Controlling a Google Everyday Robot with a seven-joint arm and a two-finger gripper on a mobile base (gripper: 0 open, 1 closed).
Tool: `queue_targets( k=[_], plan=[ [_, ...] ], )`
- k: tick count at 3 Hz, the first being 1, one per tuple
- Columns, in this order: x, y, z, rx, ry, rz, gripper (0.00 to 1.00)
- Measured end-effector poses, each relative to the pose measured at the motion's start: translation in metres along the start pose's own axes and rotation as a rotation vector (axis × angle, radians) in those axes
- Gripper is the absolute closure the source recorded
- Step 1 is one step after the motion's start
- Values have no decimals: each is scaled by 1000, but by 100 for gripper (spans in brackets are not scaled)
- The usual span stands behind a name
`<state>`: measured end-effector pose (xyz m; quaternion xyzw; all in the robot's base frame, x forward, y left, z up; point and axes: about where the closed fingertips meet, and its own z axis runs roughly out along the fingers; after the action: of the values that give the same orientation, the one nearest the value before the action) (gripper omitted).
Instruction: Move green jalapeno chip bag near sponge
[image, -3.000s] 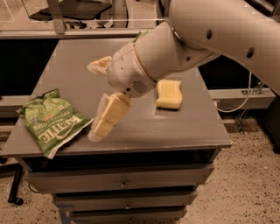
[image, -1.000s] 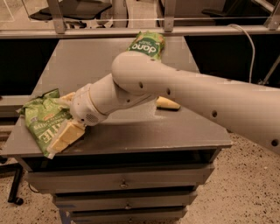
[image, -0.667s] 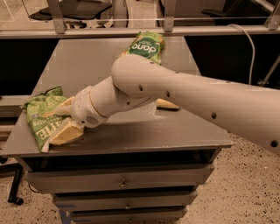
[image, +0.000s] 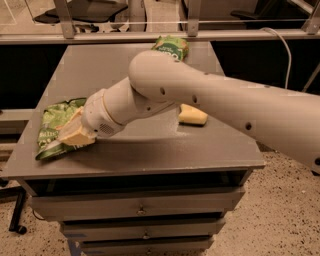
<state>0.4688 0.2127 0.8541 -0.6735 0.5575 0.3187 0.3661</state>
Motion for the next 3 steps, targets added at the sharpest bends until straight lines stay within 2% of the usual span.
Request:
queue_targets(
  k=[1, 2, 3],
  plan=[
    [-16, -18, -25, 16, 30, -59, 100],
    [-27, -45, -76, 61, 70, -129, 100],
    [-28, -63, -137, 114, 80, -193, 100]
  ],
)
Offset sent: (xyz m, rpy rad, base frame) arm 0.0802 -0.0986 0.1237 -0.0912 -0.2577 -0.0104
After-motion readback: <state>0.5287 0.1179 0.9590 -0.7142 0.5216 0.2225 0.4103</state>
